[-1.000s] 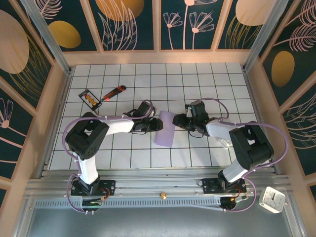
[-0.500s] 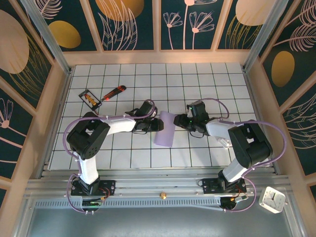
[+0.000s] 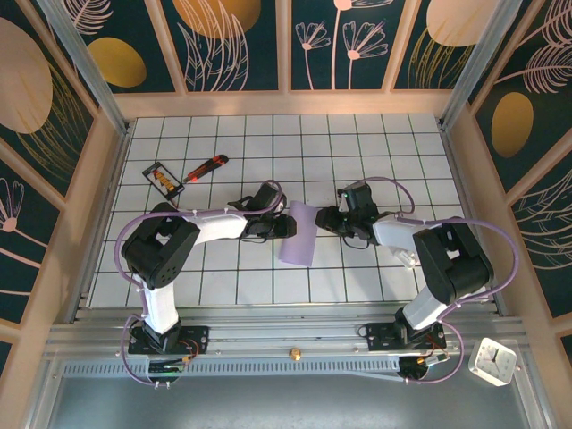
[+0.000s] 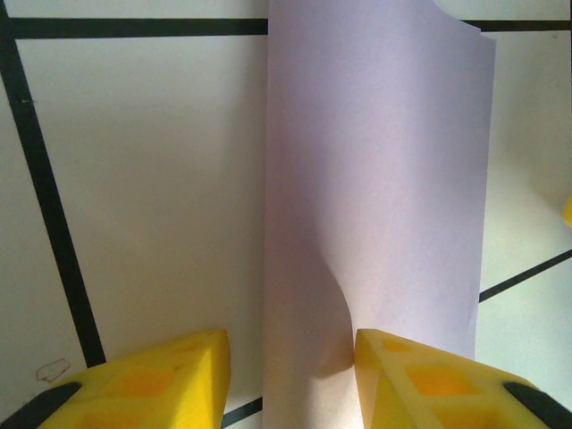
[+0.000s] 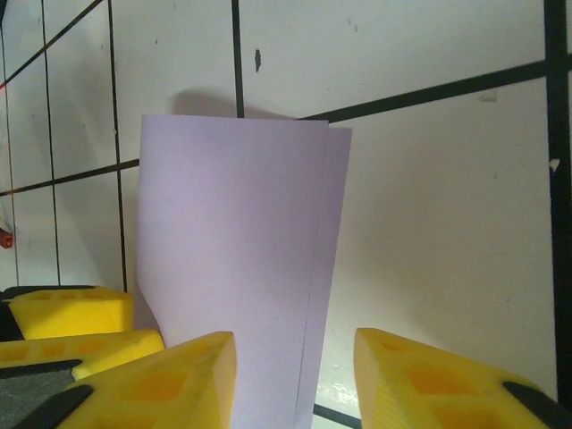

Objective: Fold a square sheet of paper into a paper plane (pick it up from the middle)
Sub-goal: Hold the square sheet of paper at the center of the table.

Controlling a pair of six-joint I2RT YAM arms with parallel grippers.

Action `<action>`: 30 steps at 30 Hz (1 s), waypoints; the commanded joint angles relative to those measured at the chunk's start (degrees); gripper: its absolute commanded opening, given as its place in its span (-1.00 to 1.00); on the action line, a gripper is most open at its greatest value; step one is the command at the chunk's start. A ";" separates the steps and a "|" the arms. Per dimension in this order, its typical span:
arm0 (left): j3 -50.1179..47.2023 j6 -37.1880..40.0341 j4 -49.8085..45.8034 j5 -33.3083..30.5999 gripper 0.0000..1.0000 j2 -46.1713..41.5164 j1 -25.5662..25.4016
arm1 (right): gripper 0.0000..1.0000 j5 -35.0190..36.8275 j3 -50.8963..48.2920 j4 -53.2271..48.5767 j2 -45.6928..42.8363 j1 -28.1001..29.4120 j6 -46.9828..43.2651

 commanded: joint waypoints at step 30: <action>1.16 -0.43 -1.51 2.74 -0.11 5.87 -2.40 | -1.00 4.35 1.24 -7.35 -5.16 -3.50 -4.61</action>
